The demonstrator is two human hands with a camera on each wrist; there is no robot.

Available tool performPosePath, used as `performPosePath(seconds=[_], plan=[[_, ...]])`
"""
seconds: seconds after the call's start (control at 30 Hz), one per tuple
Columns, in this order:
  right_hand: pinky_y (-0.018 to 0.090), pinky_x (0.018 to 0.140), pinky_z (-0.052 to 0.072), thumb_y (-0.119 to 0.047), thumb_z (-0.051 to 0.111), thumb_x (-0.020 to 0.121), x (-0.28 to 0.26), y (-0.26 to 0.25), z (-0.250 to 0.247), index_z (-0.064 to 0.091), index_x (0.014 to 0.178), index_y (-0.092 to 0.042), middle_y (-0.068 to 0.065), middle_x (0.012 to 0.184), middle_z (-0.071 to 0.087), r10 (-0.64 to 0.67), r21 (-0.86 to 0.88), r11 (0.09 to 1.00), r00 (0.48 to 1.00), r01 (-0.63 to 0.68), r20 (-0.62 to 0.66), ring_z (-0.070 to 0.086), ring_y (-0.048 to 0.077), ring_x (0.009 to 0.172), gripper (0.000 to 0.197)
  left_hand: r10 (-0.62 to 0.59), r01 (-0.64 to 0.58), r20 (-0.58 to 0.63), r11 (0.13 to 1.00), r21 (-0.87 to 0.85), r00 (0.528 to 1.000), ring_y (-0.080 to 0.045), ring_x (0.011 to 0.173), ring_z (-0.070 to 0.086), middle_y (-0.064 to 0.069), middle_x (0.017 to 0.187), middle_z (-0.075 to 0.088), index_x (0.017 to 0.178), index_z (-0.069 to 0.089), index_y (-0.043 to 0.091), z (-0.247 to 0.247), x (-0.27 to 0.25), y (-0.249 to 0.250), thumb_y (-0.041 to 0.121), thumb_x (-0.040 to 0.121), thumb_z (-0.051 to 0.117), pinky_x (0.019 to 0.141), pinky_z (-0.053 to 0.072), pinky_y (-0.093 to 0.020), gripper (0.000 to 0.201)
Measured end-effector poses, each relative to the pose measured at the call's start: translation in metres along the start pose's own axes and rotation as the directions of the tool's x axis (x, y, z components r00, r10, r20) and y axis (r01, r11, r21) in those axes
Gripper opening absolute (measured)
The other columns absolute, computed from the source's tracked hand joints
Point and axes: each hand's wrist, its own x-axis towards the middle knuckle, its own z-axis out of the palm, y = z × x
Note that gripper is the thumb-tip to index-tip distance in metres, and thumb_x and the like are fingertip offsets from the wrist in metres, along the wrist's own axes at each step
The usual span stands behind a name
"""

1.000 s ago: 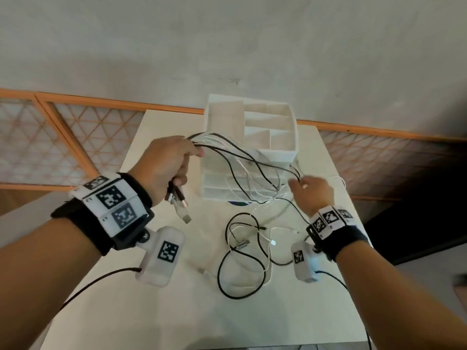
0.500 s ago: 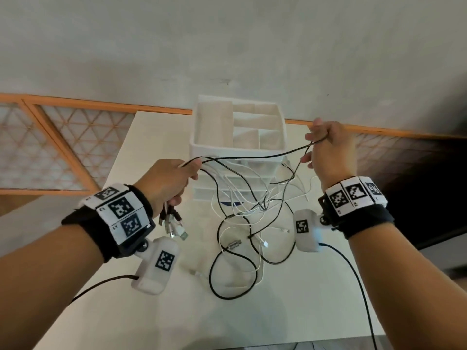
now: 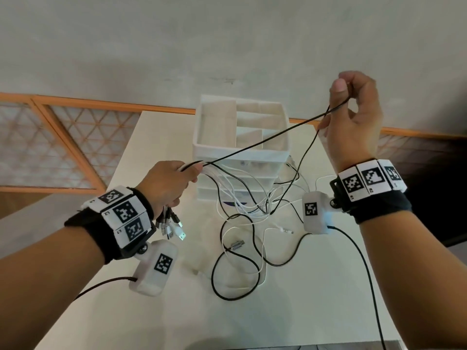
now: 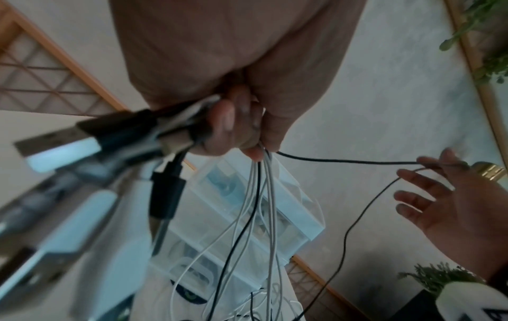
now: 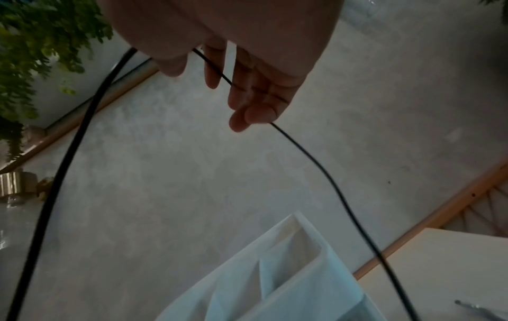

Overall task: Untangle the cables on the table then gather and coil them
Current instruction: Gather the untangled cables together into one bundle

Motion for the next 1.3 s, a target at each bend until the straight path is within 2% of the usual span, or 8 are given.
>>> performPosePath(seconds=[0.17, 0.33, 0.5, 0.57, 0.73, 0.93, 1.17, 1.3], plan=[[0.047, 0.097, 0.053, -0.081, 0.052, 0.079, -0.009, 0.027, 0.019, 0.048, 0.131, -0.042, -0.008, 0.142, 0.048, 0.22, -0.34, 0.936, 0.912, -0.096, 0.347, 0.061, 0.027, 0.118, 0.065, -0.037, 0.033, 0.047, 0.997, 0.065, 0.998, -0.015, 0.043, 0.022, -0.003, 0.057, 0.031, 0.087, 0.063, 0.004, 0.004, 0.002, -0.009, 0.04, 0.094, 0.062, 0.037, 0.022, -0.021, 0.037], [0.006, 0.073, 0.042, -0.039, 0.069, 0.089, -0.003, 0.043, 0.005, 0.044, 0.14, -0.026, -0.005, 0.15, 0.036, 0.145, -0.41, 0.911, 0.962, -0.038, 0.233, 0.059, 0.009, 0.085, 0.059, -0.039, 0.036, 0.074, 0.998, 0.044, 0.996, -0.014, 0.044, 0.023, 0.002, 0.054, 0.03, 0.096, 0.068, 0.004, 0.005, -0.001, -0.007, 0.052, 0.094, 0.056, 0.038, 0.025, -0.021, 0.049], [0.047, 0.112, 0.04, -0.013, 0.065, 0.082, -0.016, 0.084, -0.034, 0.015, 0.157, -0.031, 0.011, 0.165, 0.014, 0.642, -0.895, 0.445, 0.698, 0.0, 0.319, 0.039, 0.039, 0.14, 0.092, 0.061, -0.051, 0.099, 0.994, -0.094, 0.993, -0.011, 0.041, 0.025, 0.008, 0.048, 0.033, 0.099, 0.068, 0.0, -0.001, -0.004, 0.01, 0.041, 0.102, 0.046, 0.041, 0.026, -0.024, 0.046], [0.052, 0.105, 0.046, -0.022, 0.065, 0.076, -0.026, 0.078, -0.039, 0.01, 0.155, -0.04, 0.017, 0.151, 0.037, 0.721, -0.919, 0.395, 0.618, 0.003, 0.313, 0.051, 0.037, 0.127, 0.098, 0.112, -0.102, 0.098, 0.99, -0.099, 0.989, -0.011, 0.041, 0.023, 0.009, 0.048, 0.032, 0.097, 0.067, 0.002, -0.002, -0.005, 0.015, 0.038, 0.103, 0.045, 0.044, 0.022, -0.025, 0.043], [0.013, 0.067, 0.048, -0.049, 0.082, 0.075, -0.074, 0.001, 0.017, 0.032, 0.145, -0.049, -0.015, 0.078, 0.066, 0.359, -0.444, 0.896, 0.552, 0.023, 0.753, 0.059, -0.004, 0.064, 0.086, 0.315, -0.323, 0.194, 0.946, 0.012, 0.929, -0.011, 0.044, 0.028, 0.012, 0.049, 0.036, 0.066, 0.054, 0.018, 0.025, -0.017, 0.037, 0.042, 0.101, 0.046, 0.048, 0.024, -0.026, 0.043], [0.022, 0.047, 0.047, -0.031, 0.067, 0.088, -0.066, 0.058, 0.011, 0.067, 0.077, -0.015, -0.004, 0.055, 0.066, 0.693, -0.798, 0.601, 0.521, -0.035, 0.499, 0.06, 0.009, 0.045, 0.019, 0.47, -0.496, 0.344, 0.868, -0.014, 0.813, -0.026, 0.056, 0.021, 0.008, 0.055, 0.03, 0.076, 0.065, 0.006, 0.017, -0.04, 0.057, 0.038, 0.102, 0.048, 0.051, 0.022, -0.03, 0.044], [0.032, 0.074, 0.052, -0.03, 0.065, 0.089, -0.03, 0.09, -0.032, 0.07, 0.098, -0.029, -0.002, 0.08, 0.071, 0.304, -0.76, 0.648, 0.931, -0.047, 0.202, 0.066, 0.021, 0.077, 0.011, 0.016, -0.295, 0.398, 0.697, 0.653, 0.917, 0.0, 0.052, 0.05, 0.014, 0.068, 0.048, 0.093, 0.068, 0.017, 0.0, -0.018, -0.008, 0.036, 0.105, 0.036, 0.049, 0.035, -0.007, 0.039], [0.036, 0.101, 0.046, -0.028, 0.071, 0.088, -0.051, 0.101, -0.025, 0.05, 0.137, -0.036, 0.008, 0.134, 0.063, 0.459, -0.742, 0.664, 0.832, -0.089, 0.311, 0.062, 0.03, 0.116, 0.054, 0.018, -0.258, 0.328, 0.657, 0.708, 0.945, -0.012, 0.088, 0.061, 0.003, 0.097, 0.066, 0.082, 0.056, 0.019, 0.012, -0.002, -0.048, 0.024, 0.104, 0.029, 0.078, 0.044, -0.019, 0.035]])
